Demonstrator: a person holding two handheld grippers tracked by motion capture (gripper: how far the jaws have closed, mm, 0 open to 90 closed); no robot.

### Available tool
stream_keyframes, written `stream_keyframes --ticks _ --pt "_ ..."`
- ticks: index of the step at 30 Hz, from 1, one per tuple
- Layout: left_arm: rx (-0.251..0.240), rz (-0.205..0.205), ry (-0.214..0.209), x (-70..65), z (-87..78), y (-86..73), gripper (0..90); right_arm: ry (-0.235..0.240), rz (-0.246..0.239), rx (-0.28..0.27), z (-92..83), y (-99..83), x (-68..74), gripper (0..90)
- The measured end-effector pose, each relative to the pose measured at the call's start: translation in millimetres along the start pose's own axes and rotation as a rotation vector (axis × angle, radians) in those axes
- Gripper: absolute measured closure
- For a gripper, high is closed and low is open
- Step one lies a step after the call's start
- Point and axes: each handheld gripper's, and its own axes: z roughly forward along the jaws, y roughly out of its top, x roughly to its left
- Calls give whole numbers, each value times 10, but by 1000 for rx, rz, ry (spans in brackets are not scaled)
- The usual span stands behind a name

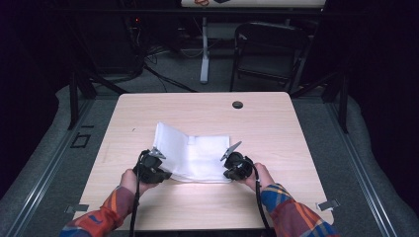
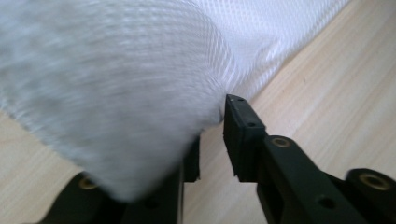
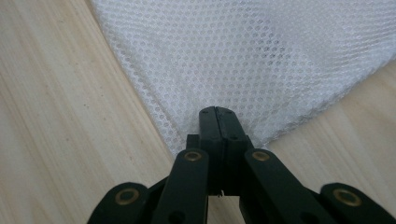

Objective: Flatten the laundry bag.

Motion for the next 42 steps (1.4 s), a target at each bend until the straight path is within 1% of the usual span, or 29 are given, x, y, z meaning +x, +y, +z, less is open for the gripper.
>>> stream_keyframes --ticks 1,2,3,4,5,7,8,9,11,12,15,19,20,21,22,23,24,26,27,28,29,30,31,33,34,38,39,41,42 --pt "4 -7 0 8 -12 -24 730 -4 3 -2 0 -4 1 900" --pt "10 -14 -3 26 -30 -49 693 -10 -10 10 -8 -1 -5 900" --pt "20 -28 -5 48 -44 -74 642 -18 -2 -2 0 -5 7 900" --pt "19 -38 -8 70 -63 -109 601 -25 -9 -2 0 -4 10 900" --pt "27 -49 -2 95 -85 -138 583 -35 -13 3 -2 -4 13 900" --pt "31 -84 4 144 -129 -200 474 -36 -14 2 -4 -7 11 900" --pt "35 -91 12 171 -156 -229 446 -36 -12 2 -4 -8 8 900" --pt "26 -103 25 190 -185 -258 410 -38 -7 -2 -3 -10 6 900" --pt "4 -129 29 227 -252 -304 356 -41 -5 -3 -4 -11 3 900" --pt "-9 -128 44 238 -282 -316 339 -37 -5 -2 -5 -8 0 898" --pt "-52 -120 84 222 -335 -293 288 -33 7 1 -29 2 -11 818" --pt "-102 -92 97 157 -357 -204 220 -6 39 2 -139 25 -43 644" --pt "-120 -93 111 133 -353 -179 203 4 55 -10 -168 17 -46 596" --pt "-128 -92 110 114 -350 -147 187 -10 59 -8 -204 11 -52 546" --pt "-141 -81 106 99 -347 -114 172 -10 70 -13 -235 -1 -56 505" --pt "-146 -71 104 82 -337 -74 170 0 79 -20 -261 -14 -61 459" --pt "-147 -55 90 66 -321 -33 163 0 93 -24 -288 -29 -68 406" --pt "-149 -25 93 23 -261 50 163 14 119 -22 -331 -57 -88 314" --pt "-143 -11 79 -1 -223 89 169 13 124 -21 -350 -71 -96 287" --pt "-136 3 78 -28 -181 124 175 8 140 -25 -356 -82 -93 266" --pt "-124 19 74 -50 -137 158 191 7 141 -17 -370 -89 -99 245" --pt "-124 19 74 -50 -137 158 194 15 146 -18 -382 -99 -106 242" --pt "-112 52 55 -89 -61 214 202 12 159 -20 -386 -109 -99 241" --pt "-94 83 43 -123 11 266 231 14 175 -28 -410 -129 -90 250" --pt "-87 96 38 -138 48 289 237 17 164 -15 -429 -138 -94 251" --pt "-63 148 31 -179 179 375 343 15 175 -19 -445 -163 -85 264" --pt "-54 160 10 -184 210 392 384 17 177 -18 -439 -165 -88 269" --pt "-39 180 20 -209 276 425 403 17 176 -11 -431 -165 -93 271" --pt "-30 196 -7 -214 298 438 445 16 175 -10 -427 -166 -94 279"
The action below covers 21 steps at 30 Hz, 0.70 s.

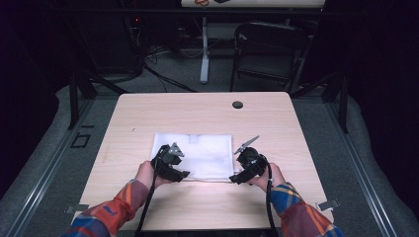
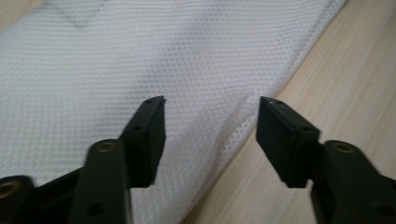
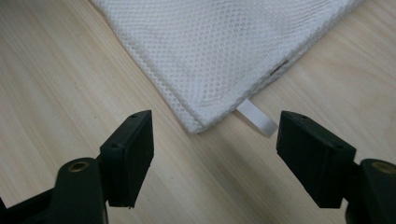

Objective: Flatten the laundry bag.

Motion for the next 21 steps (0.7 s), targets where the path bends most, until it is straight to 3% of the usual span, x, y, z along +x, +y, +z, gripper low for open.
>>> stream_keyframes --ticks 6,10,14,21 --pt "48 30 -21 -34 132 -5 564 16 14 -9 -8 -21 0 305" --pt "77 50 -13 -58 198 -12 603 22 18 -19 -9 -23 18 323" --pt "99 61 1 -83 281 -8 660 29 6 -7 -7 -25 21 407" --pt "83 78 -3 -135 310 -7 809 41 7 -10 -10 -38 22 481"
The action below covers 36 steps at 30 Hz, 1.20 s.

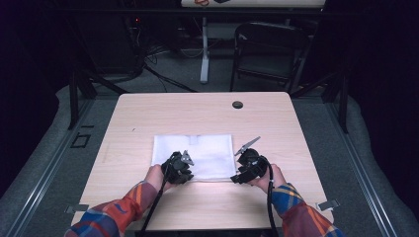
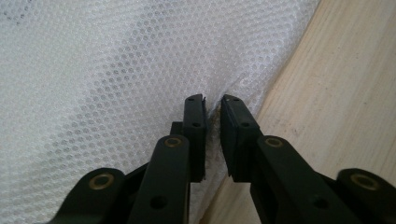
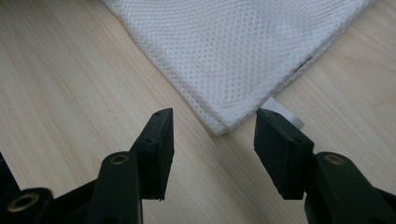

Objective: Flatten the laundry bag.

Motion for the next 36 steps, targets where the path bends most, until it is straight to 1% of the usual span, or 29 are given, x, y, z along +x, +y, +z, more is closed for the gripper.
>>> stream_keyframes --ticks 3,5,6,10,11,13,14,18,19,23,24,25,28,31,32,33,34,36 --pt "-6 3 -4 -3 -6 -6 850 1 -12 6 5 -7 11 502" --pt "-5 12 -2 -5 -11 -3 860 10 -1 -3 9 -10 31 520" --pt "-7 15 0 -7 -16 -3 866 7 -12 5 5 -8 30 530" --pt "-13 22 3 -11 -30 -1 873 4 -9 -9 4 -10 43 583" --pt "-15 25 2 -13 -35 -1 873 1 -27 -1 -2 -8 36 594" --pt "-22 25 6 -14 -50 1 874 2 -26 -10 -2 -6 50 622" --pt "-31 27 10 -16 -56 2 874 0 -34 -5 -4 -1 54 640" --pt "-50 26 22 -26 -68 6 874 1 -44 -29 4 6 100 701" --pt "-53 30 27 -29 -72 8 873 -5 -60 -16 0 12 102 711" --pt "-72 35 50 -39 -108 13 874 -14 -83 -31 15 14 145 811" --pt "-77 37 48 -37 -117 17 874 -13 -92 -28 22 19 158 826" --pt "-86 36 54 -41 -126 18 874 -16 -95 -37 41 22 180 835" --pt "-90 31 54 -36 -138 24 875 -20 -120 -38 93 48 242 846" --pt "-92 29 48 -32 -134 24 875 -23 -148 -31 189 86 300 861" --pt "-94 31 51 -35 -136 27 875 -25 -162 -17 218 103 317 874" --pt "-97 34 49 -35 -142 29 875 -28 -167 -21 255 114 340 882" --pt "-102 34 47 -36 -148 31 875 -35 -175 -20 283 128 358 898" --pt "-108 36 51 -34 -160 37 875 -48 -192 -27 330 156 382 900"
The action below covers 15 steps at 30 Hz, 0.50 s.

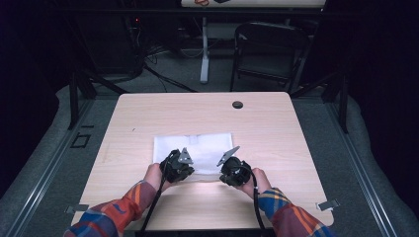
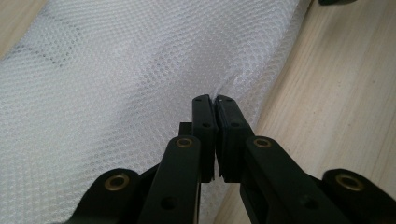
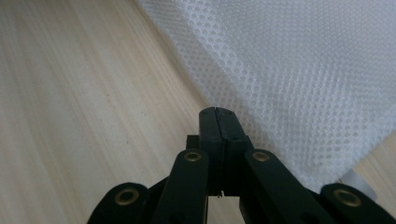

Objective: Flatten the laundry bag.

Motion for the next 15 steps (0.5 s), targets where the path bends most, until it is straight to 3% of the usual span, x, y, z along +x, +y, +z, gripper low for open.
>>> stream_keyframes --ticks 10,15 --pt "-19 12 -16 16 -42 25 881 -43 -36 -1 141 76 -24 900" --pt "-18 18 -23 8 -33 32 880 -67 -1 -20 189 55 -88 900"
